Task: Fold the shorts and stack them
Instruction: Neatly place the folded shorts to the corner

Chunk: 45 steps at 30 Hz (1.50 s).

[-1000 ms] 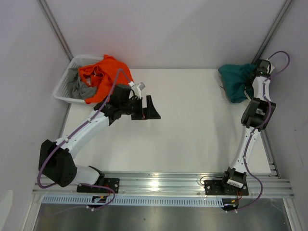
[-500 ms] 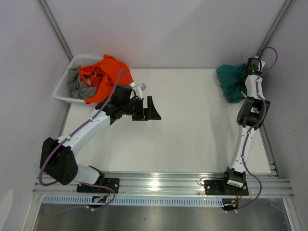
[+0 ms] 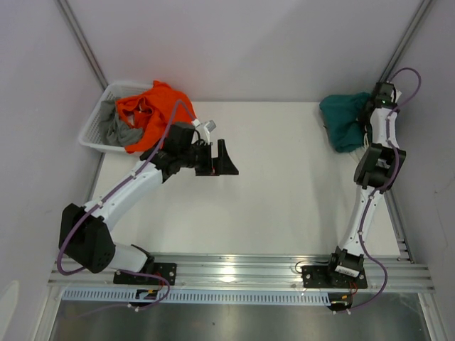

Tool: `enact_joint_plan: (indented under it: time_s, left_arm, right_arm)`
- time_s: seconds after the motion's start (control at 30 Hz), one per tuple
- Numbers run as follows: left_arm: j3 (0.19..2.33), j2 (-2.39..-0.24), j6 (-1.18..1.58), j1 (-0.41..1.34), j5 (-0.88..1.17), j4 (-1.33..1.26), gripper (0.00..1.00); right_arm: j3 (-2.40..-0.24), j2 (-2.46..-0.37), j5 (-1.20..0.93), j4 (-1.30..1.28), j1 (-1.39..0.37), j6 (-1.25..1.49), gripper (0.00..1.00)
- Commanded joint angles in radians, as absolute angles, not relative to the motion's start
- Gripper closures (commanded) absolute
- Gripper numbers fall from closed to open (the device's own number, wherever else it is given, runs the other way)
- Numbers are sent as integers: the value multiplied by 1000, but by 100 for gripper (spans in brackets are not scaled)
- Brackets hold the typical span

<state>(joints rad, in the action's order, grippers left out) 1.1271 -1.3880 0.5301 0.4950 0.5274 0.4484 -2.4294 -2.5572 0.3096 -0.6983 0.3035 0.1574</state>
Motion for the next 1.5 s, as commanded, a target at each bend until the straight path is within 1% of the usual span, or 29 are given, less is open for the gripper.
enact_joint_plan:
  time_s: [0.0,0.23,0.33,0.37,0.4,0.43,0.47,0.57,0.7,0.77,0.8,1.0,1.07,1.2,1.3,1.4,1.47]
  left_arm:
    - [1186,-1374,522,500,549,448,1]
    - [1180,-1353,523,505,546,449,1]
    - [1164,-1341,525,505,542,443,1]
    - [1154,-1338,525,505,541,437,1]
    - [1152,-1336,526,505,541,431,1]
    - [1144,-1335,526,505,543,428,1]
    - [1138,-1332,528,505,545,416,1]
    - [1112,-1328,540,505,552,373,1]
    - [1048,-1322,554,506,563,330,1]
    - [1039,-1319,549,505,566,313,1]
    - [1032,-1319,549,505,569,310,1]
    - [1017,-1319,555,505,586,287,1]
    - [1019,-1316,554,505,587,290,1]
    - [1012,-1318,552,506,591,291,1]
    - [1022,-1325,548,505,598,295,1]
    - [1023,-1324,542,505,594,302,1]
    - [1025,-1328,540,505,591,305,1]
  right_arm:
    - [-2421,-2373,308,-715,334,166,21]
    - [-2347,-2209,288,-712,351,156,18]
    - [-2281,-2149,232,-703,353,156,21]
    - [-2263,-2137,198,-700,353,156,28]
    - [-2243,-2122,122,-693,354,164,31]
    - [-2227,-2120,91,-690,356,170,34]
    - [-2203,-2123,59,-692,356,178,39]
    - [-2166,-2160,-70,-715,367,213,51]
    - [-2020,-2184,-133,-615,376,258,56]
    - [-2002,-2219,-137,-592,377,265,62]
    - [-2005,-2233,-133,-592,377,265,63]
    - [-2000,-2327,-8,-626,440,281,66]
    - [-1991,-2327,32,-606,466,269,62]
    - [-1996,-2332,70,-585,505,307,62]
    - [-2026,-2350,83,-578,523,328,62]
    - [-2069,-2356,19,-620,531,322,63]
    - [-2056,-2313,-26,-617,526,316,60]
